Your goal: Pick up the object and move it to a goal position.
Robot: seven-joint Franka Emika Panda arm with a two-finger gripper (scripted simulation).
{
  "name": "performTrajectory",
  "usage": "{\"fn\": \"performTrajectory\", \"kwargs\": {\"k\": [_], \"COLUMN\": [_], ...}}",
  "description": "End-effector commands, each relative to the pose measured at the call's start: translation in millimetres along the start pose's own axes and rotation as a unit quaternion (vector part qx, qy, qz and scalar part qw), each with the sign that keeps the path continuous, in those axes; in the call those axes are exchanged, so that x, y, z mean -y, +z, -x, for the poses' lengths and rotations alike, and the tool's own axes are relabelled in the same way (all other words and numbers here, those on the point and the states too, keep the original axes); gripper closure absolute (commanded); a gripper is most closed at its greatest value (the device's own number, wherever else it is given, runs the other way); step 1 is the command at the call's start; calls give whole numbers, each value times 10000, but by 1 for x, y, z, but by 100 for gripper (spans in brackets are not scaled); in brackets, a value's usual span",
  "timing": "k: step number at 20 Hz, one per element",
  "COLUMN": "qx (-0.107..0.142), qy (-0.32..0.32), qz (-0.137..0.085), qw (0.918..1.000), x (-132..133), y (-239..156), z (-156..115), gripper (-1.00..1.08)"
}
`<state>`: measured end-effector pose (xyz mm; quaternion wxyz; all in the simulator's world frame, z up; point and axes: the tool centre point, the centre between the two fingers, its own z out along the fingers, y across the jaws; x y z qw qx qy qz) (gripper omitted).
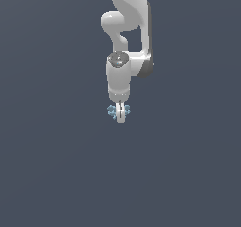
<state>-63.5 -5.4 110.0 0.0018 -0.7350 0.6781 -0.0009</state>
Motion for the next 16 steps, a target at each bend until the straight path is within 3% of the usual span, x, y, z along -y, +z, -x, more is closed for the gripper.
{"fn": "performTrajectory", "kwargs": {"k": [1,9,16], "qx": [-1,-7,-9], "qy": [2,-1,-6], "qz": [3,15,20], "qw": [10000,10000,10000], "x": [-2,-5,-5], "y": [-21,-70,-84], "z": [-6,-20,-24], "gripper": [108,108,108]}}
